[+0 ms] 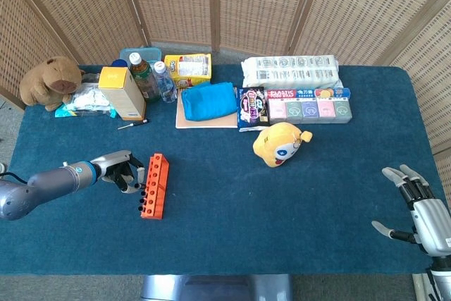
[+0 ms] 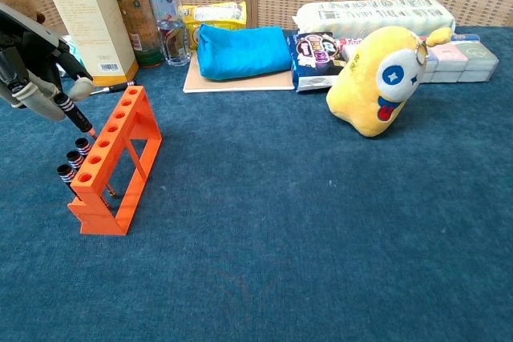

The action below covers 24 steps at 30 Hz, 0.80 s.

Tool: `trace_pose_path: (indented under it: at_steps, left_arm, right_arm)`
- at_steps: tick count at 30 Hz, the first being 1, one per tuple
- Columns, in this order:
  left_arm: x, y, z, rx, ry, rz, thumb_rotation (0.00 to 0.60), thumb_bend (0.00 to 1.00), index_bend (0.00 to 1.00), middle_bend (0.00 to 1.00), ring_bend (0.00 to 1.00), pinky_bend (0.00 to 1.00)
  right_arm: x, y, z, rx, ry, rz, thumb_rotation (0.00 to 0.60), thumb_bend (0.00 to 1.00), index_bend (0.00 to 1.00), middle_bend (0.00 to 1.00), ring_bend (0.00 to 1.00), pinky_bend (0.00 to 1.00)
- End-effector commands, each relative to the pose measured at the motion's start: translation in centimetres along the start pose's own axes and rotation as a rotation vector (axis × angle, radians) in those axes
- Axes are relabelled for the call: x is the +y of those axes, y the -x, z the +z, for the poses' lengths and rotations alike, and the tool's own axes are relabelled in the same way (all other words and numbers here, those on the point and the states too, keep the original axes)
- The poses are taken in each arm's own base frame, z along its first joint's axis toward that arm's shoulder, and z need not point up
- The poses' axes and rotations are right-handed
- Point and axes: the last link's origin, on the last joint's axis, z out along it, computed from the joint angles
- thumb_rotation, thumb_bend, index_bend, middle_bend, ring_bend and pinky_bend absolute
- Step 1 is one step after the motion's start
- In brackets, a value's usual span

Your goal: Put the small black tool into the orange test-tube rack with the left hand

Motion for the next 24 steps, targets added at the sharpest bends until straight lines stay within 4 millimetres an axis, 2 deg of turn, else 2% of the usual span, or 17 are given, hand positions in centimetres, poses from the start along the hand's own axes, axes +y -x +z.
trace_pose_path:
  at_steps: [1, 11, 24]
  left_arm:
    - [0.05, -0.01, -0.01, 0.003, 0.002, -0.001, 0.6, 0.4, 0.64, 1.0, 1.0, 1.0]
    - [0.1, -0.06, -0.68, -0.014, -0.011, -0.009, 0.6, 0.4, 0.66, 1.0, 1.0, 1.0]
    - [-0.02, -0.09, -0.42, -0.019, -0.013, -0.011, 0.6, 0.4, 0.66, 1.0, 1.0, 1.0]
  right_arm:
    - [0.01, -0.01, 0.0, 0.0, 0.0, 0.0, 0.595, 0.0, 0.11, 0.16, 0.05, 0.06]
    - [0.0, 0.01, 0.02, 0.0, 0.0, -0.001, 0.593, 0.0, 0.11, 0.16, 0.05, 0.06]
    - [-0.01, 0.03, 0.02, 0.0, 0.001, -0.002, 0.593, 0.0, 0.11, 0.16, 0.05, 0.06]
